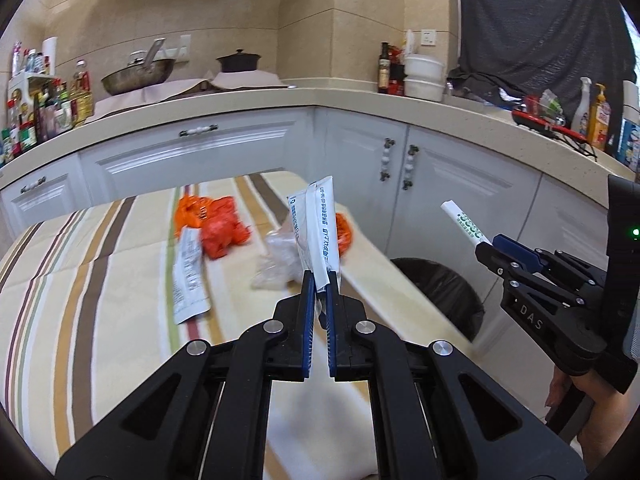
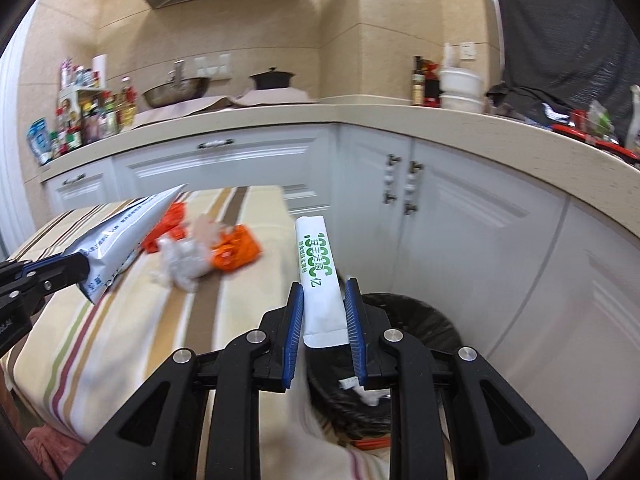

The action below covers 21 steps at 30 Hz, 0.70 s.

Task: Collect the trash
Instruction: 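Carry the green-print tube and white tube over the bin with both grippers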

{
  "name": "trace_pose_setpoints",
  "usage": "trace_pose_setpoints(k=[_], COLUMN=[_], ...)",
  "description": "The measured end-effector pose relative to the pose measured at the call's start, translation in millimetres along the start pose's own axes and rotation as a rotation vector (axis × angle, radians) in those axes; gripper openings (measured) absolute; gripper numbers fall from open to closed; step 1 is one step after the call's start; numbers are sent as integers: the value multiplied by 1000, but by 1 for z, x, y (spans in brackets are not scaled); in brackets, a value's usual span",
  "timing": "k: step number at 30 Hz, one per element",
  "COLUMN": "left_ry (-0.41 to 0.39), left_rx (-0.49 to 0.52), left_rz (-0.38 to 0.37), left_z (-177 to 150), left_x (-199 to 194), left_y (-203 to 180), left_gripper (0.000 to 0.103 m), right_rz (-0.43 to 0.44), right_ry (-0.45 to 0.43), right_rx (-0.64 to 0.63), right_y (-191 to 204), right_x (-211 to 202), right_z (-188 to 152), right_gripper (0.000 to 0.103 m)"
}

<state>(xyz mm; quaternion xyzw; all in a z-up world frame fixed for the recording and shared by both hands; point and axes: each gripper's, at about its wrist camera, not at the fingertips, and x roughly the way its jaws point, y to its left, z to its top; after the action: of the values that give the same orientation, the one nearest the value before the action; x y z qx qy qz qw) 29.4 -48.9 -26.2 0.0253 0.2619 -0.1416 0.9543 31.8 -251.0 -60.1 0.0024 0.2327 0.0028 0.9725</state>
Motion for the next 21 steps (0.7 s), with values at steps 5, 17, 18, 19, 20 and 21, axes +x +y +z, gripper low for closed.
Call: trace_pose_setpoints(k=[5, 17, 18, 19, 20, 21], left_ry=[-6, 12, 14, 15, 16, 19], left_rx=[28, 74, 77, 86, 92, 98], left_rz=[-51, -84, -84, -80, -79, -79], left_z=[8, 24, 26, 27, 28, 29], left_x=[7, 48, 52, 58, 62, 66], left_y=[-26, -79, -82, -87, -91, -94], left_gripper=[5, 5, 5, 5, 5, 5], right_rz=[-54, -117, -119, -123, -127, -132], right_ry=[-6, -6, -6, -5, -4, -1], right_rx=[33, 84, 87, 88, 89, 94], right_y=[-23, -58, -61, -63, -66, -69], right_x=[-4, 3, 5, 6, 8, 12], right_z=[4, 6, 6, 6, 6, 5], right_gripper=[23, 23, 23, 23, 23, 23])
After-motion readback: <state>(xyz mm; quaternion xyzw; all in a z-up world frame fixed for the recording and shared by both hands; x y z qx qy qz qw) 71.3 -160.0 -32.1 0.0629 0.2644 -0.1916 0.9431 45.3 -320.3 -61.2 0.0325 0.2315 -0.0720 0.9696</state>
